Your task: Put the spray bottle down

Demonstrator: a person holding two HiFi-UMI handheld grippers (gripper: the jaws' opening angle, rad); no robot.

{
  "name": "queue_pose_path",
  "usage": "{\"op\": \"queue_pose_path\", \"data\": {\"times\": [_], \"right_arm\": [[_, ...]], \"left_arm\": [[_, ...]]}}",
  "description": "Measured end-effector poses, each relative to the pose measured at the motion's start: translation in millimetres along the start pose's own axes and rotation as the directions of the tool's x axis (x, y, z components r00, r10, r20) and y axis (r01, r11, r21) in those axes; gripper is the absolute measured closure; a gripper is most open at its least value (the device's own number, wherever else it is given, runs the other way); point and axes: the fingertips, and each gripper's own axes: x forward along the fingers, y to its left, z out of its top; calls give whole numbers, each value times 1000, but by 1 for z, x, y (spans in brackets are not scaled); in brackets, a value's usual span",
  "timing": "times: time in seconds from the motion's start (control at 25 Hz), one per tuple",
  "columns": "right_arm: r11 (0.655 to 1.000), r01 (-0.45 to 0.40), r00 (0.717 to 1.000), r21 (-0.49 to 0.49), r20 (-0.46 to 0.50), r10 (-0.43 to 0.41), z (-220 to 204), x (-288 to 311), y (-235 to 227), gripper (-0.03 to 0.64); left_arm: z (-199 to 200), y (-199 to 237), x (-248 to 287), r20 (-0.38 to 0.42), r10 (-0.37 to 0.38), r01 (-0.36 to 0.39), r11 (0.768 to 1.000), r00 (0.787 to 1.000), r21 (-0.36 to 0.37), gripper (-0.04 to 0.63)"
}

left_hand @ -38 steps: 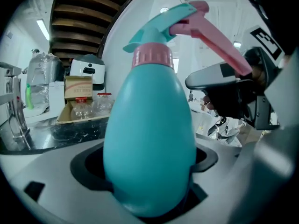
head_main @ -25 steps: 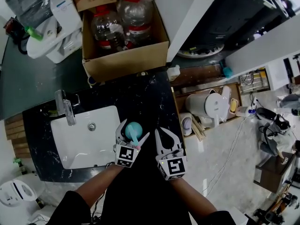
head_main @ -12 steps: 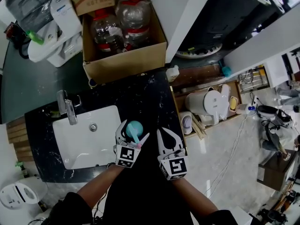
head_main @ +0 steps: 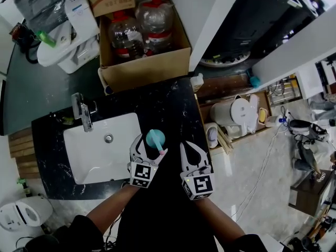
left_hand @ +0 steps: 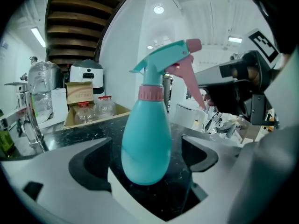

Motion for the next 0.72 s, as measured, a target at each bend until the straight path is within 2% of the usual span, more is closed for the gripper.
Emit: {"op": "queue_pose_path", "data": {"times": [0.32,0.72], "right_arm": [[1000,4,1000,-16,26,-4,5,-24,26,600],[999,-10,999,-40,53,12,8,-53,76,600]], "left_arm": [[6,-7,-42,44,18,-17,1000,999,-20,133],[21,-11,-111,140,49,-40,997,989,-65,133]]}}
